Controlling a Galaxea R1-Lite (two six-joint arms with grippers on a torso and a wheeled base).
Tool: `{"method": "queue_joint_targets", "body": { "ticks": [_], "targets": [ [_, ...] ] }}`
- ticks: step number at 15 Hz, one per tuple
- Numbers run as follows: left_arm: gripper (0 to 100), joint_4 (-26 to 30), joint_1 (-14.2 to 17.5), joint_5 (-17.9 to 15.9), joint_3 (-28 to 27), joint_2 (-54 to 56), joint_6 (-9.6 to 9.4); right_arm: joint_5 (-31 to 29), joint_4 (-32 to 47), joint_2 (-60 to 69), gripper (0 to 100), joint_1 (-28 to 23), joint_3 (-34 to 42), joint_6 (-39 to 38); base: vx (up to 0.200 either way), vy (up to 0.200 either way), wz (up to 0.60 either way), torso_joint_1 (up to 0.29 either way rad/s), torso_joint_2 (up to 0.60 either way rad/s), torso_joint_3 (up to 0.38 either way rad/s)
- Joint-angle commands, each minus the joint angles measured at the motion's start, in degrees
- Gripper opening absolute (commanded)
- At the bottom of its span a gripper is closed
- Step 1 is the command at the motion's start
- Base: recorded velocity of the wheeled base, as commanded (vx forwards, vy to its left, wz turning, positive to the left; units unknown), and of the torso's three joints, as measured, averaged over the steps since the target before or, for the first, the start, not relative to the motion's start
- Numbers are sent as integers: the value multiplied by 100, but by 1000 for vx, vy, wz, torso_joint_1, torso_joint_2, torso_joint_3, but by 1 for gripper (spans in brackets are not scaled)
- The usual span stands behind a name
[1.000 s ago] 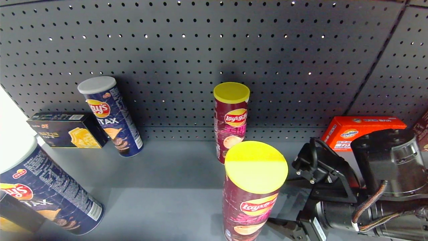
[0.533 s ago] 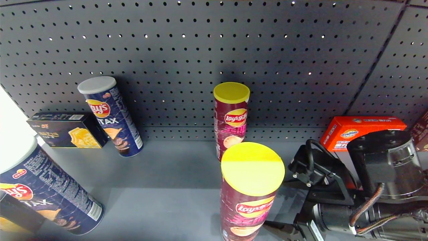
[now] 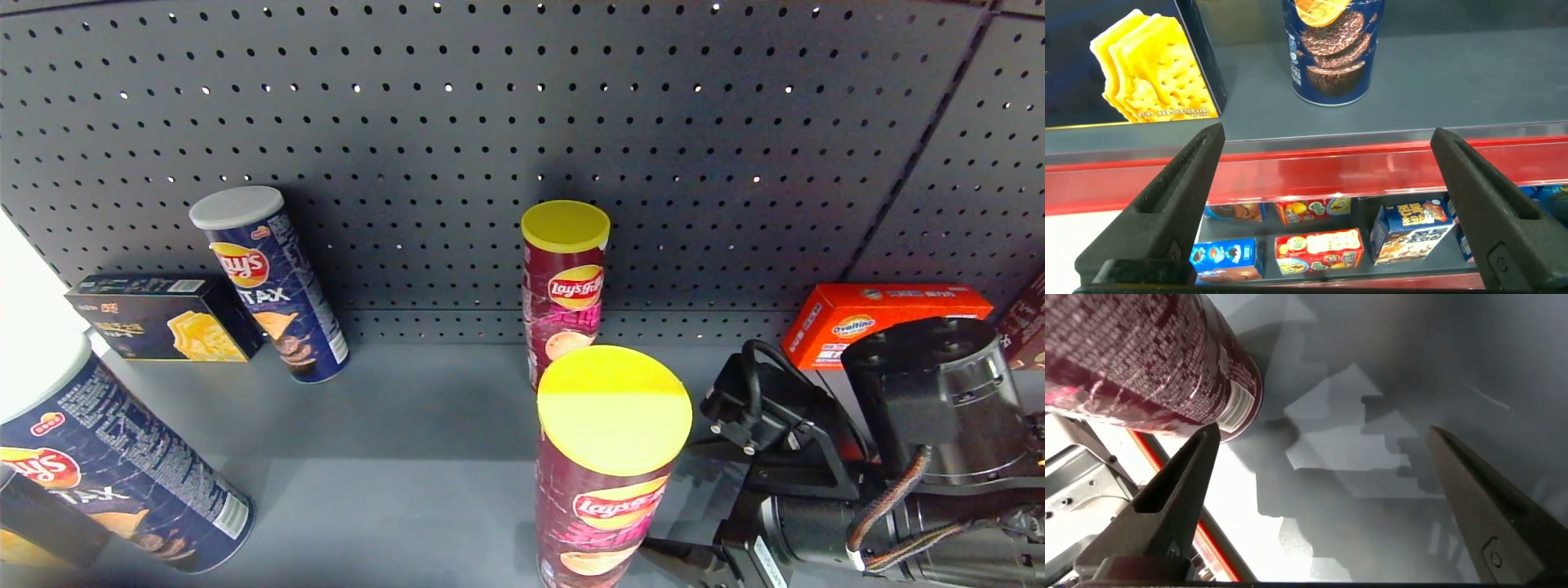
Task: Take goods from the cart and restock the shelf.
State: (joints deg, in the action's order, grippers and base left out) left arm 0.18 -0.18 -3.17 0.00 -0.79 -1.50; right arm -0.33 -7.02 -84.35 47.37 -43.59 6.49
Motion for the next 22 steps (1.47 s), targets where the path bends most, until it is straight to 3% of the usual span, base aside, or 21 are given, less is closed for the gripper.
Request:
{"method": "queue_joint_targets", "body": {
  "ticks": [1,15,19,22],
  "targets": [
    [100,-1,1,1,0,-9,1,7,-1,-38,100,18,-26,2,0,0,0,0,0,0],
    [100,-1,1,1,0,-9,1,-2,-80,-12,100,44,-141,-7,0,0,0,0,0,0],
    [100,-1,1,1,0,-9,1,-266,-282,1940,100,-694,9,-16,0,0,0,0,0,0],
    [100,-1,1,1,0,-9,1,-1250,-265,3706,100,-729,1011,-33,0,0,0,0,0,0]
  ]
}}
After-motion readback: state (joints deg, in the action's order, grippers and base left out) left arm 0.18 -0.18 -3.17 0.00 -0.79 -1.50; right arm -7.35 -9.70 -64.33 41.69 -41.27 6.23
